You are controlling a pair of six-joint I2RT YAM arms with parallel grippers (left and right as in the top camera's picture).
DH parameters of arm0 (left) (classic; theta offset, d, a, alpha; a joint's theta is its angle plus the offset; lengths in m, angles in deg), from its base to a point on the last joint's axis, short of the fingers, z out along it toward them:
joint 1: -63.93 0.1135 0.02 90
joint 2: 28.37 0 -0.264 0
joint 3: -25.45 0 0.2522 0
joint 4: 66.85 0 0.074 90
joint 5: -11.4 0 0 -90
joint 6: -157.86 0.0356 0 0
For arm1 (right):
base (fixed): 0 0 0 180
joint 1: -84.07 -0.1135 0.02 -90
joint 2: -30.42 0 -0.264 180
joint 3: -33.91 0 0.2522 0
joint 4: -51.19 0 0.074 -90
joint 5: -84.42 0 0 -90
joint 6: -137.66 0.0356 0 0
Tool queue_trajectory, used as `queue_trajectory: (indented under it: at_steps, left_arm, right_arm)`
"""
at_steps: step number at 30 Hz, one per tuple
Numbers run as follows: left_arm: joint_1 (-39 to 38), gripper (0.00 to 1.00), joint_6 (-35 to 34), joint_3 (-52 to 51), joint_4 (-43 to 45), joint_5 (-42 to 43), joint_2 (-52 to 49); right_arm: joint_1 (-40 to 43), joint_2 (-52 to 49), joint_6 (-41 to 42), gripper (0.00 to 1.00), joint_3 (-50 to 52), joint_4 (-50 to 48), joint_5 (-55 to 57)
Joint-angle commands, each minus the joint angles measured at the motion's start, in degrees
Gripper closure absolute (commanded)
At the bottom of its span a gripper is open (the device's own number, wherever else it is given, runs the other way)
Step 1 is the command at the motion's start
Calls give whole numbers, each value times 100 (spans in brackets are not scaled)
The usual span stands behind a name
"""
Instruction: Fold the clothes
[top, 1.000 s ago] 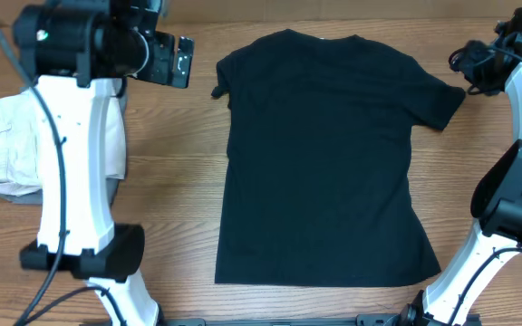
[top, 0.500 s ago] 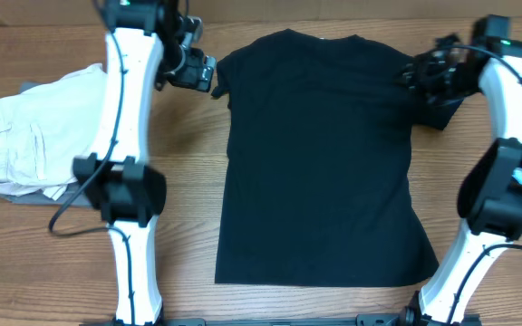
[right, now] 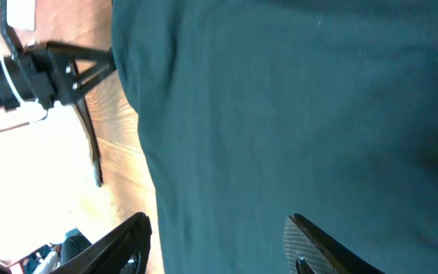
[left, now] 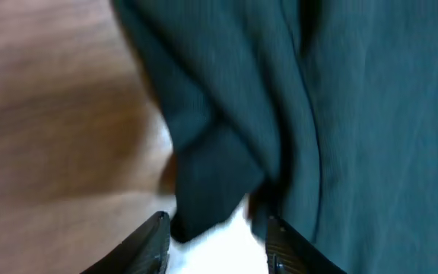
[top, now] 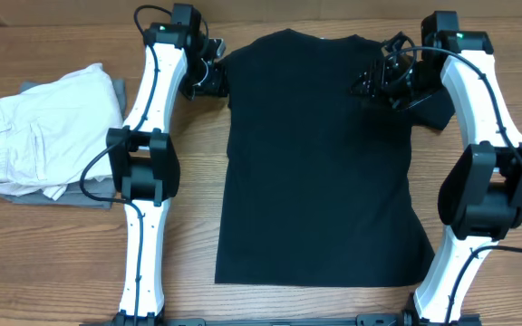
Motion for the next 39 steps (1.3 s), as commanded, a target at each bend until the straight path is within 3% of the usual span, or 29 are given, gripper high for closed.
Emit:
queue_trajectory:
  at_steps: [1,3,5,6,7,8,14,21,30,32,34,37,39]
  left_arm:
    - [35,55,-74,13,192,94,-96]
    - [33,53,-72,13,299,-9,-98]
    - [33,59,-68,13,400,-59,-107]
    - [33,68,-70,13,424,-52,-107]
    - [33,85,-70,13,422,-26,-107]
    - [35,96,-68,13,398,-26,-107]
    - [177,96,232,20,-138,-122,-66]
    - [800,96,15,197,-833,-1215,573]
    - [1303,96,-11,205,-284,-1196,1897]
    - [1309,92,-11,205,-238,-1198,1978]
    - [1307,70,-11,205,-247,-1198,1996]
    - [1296,48,-4,201,-372,-1246,1989]
    - [1296,44,-4,201,-433,-1246,1991]
  right_arm:
    - [20,262,-286,40,-151,105,-26]
    - [20,262,-286,42,-153,131,33]
    - [20,262,-284,42,-153,127,33]
    - [20,262,-286,43,-153,125,44]
    - [20,262,-286,42,-153,125,61]
    - [20,262,-286,42,-151,127,96]
    - [20,262,-286,43,-153,122,138]
    - [20,262,-328,42,-151,109,138]
    - [13,260,-326,42,-131,221,280]
    - [13,260,-328,41,-131,313,413]
    - [13,260,-326,39,-131,431,654]
    - [13,260,-302,36,-125,494,1147]
    - [13,260,-44,34,-74,444,1574]
